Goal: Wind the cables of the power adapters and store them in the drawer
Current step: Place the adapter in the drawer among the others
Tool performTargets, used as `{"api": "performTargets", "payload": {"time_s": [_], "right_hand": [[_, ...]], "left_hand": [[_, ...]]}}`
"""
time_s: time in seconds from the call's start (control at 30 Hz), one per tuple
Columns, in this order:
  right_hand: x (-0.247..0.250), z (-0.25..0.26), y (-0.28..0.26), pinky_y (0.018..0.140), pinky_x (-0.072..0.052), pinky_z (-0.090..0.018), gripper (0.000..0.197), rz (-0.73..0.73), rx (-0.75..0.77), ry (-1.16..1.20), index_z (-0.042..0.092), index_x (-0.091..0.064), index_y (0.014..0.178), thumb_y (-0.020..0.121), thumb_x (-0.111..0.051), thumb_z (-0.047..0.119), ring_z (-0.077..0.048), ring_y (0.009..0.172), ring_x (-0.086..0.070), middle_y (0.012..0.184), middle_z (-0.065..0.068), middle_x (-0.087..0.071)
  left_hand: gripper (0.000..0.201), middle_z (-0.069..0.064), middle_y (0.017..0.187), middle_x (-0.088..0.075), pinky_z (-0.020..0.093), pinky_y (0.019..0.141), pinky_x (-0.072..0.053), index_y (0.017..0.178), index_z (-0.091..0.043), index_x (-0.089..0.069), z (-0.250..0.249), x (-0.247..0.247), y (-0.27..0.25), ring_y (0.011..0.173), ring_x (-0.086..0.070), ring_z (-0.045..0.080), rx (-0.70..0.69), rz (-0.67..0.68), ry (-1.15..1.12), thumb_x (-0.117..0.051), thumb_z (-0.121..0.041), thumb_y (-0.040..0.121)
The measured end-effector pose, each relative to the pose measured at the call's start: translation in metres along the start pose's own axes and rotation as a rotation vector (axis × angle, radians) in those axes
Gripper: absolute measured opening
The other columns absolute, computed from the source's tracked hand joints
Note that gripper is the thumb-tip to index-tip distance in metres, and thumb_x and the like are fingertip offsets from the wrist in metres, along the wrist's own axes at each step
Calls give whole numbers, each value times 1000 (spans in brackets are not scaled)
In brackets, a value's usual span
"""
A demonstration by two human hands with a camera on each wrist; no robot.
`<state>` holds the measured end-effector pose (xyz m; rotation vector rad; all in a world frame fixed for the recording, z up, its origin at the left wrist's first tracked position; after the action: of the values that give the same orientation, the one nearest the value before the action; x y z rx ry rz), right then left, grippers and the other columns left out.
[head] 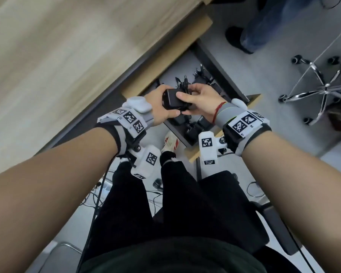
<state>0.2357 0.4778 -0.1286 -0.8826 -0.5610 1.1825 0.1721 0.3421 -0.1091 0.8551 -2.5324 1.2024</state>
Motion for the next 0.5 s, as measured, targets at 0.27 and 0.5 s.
{"api": "performTargets", "payload": {"time_s": [0.27,0.5], "right_hand": [[41,-25,94,81,-61,-42,61,-162,-4,-338,12,-48,135,82,-78,15,-24,116,-56,131,-2,-47],[44,-10,166,103,-39,-24,61,-327,129,-771,16,-47,138,85,-74,28,-22,126,-53,138,-6,-55]], "left_hand": [[61,-2,113,-64,28,74,-46,133,-18,-50,82,-42,33,89,-59,16,204,100,181,-76,-38,82],[57,-2,113,-60,28,80,-43,133,-17,-52,112,-63,68,94,-58,18,266,144,233,-73,-38,84]]}}
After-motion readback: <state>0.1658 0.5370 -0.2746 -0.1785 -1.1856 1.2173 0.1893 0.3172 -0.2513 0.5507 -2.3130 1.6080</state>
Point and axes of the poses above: each hand's wrist, its own y-axis towards the middle knuckle, its own x-axis out of the back of the hand, z = x × y, the point moved 7 cm from there along y, towards the middle knuckle
